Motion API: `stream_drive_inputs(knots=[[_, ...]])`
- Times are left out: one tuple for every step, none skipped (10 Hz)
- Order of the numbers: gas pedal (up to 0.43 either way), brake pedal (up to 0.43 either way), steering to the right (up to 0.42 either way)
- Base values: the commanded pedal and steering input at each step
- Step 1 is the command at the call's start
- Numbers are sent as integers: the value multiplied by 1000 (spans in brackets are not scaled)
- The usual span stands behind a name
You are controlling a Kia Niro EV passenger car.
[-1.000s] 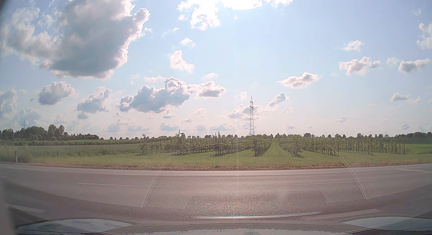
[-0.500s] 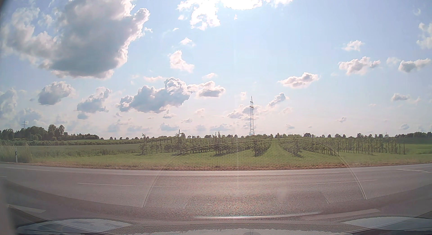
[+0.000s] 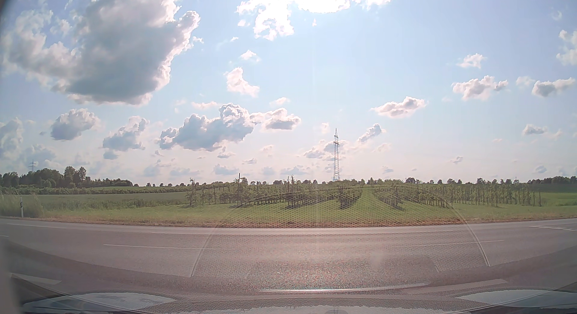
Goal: Follow the waypoints while adhering to traffic rules and regulations
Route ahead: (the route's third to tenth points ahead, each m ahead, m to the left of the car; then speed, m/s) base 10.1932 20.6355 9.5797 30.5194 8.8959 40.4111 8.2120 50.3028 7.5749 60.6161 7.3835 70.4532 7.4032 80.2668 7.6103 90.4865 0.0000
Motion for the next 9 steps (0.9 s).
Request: stream_drive_inputs(knots=[[0, 396, 0], [0, 396, 0], [0, 396, 0], [0, 402, 0], [0, 396, 0], [0, 396, 0], [0, 396, 0], [0, 396, 0], [0, 396, 0]])
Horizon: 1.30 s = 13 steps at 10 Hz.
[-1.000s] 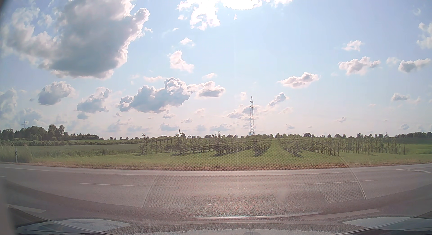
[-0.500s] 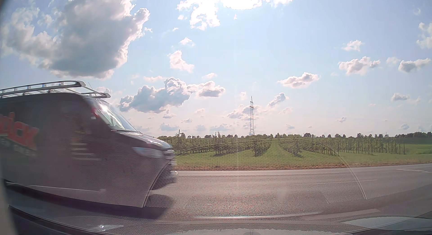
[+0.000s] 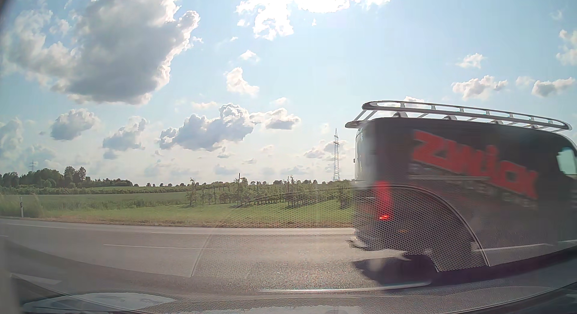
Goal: Follow the waypoints while adhering to traffic rules and regulations
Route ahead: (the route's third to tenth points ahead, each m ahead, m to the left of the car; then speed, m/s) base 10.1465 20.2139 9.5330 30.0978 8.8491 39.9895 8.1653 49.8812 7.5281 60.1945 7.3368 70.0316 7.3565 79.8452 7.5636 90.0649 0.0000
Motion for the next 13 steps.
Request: stream_drive_inputs(knots=[[0, 402, 0], [0, 396, 0], [0, 396, 0], [0, 396, 0], [0, 402, 0], [0, 396, 0], [0, 396, 0], [0, 396, 0], [0, 396, 0], [0, 396, 0], [0, 396, 0], [0, 396, 0], [0, 402, 0]])
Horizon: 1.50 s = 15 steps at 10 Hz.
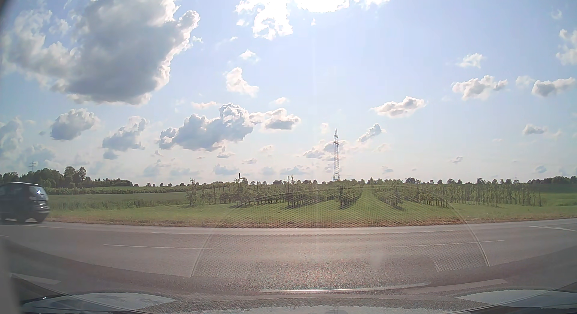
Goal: Follow the waypoints while adhering to traffic rules and regulations
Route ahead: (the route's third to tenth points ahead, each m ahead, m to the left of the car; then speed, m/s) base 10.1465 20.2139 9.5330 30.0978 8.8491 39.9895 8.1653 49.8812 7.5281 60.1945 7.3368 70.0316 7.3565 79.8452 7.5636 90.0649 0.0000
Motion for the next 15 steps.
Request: stream_drive_inputs(knots=[[0, 396, 0], [0, 402, 0], [0, 396, 0], [0, 402, 0], [0, 396, 0], [0, 396, 0], [0, 396, 0], [0, 396, 0], [0, 402, 0], [0, 396, 0], [0, 402, 0], [0, 396, 0], [0, 402, 0], [0, 396, 0], [0, 396, 0]])
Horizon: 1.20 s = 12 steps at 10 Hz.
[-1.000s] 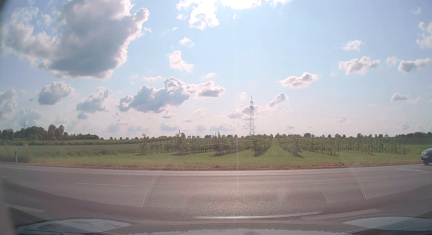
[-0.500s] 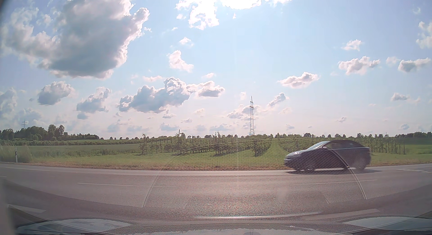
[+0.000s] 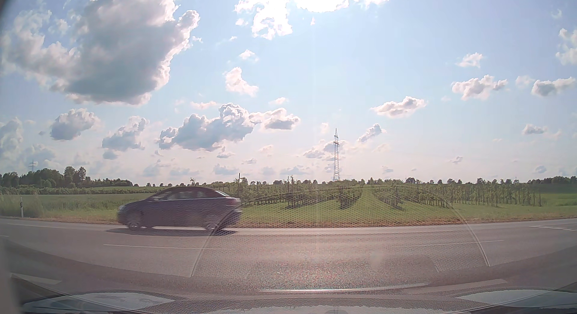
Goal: Follow the waypoints while adhering to traffic rules and regulations
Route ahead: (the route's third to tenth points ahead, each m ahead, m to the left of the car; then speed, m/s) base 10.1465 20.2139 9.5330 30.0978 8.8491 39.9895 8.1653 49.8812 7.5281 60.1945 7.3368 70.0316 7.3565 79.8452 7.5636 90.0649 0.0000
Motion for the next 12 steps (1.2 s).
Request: stream_drive_inputs(knots=[[0, 396, 0], [0, 402, 0], [0, 396, 0], [0, 402, 0], [0, 396, 0], [0, 396, 0], [0, 396, 0], [0, 396, 0], [0, 396, 0], [0, 402, 0], [0, 396, 0], [0, 396, 0]])
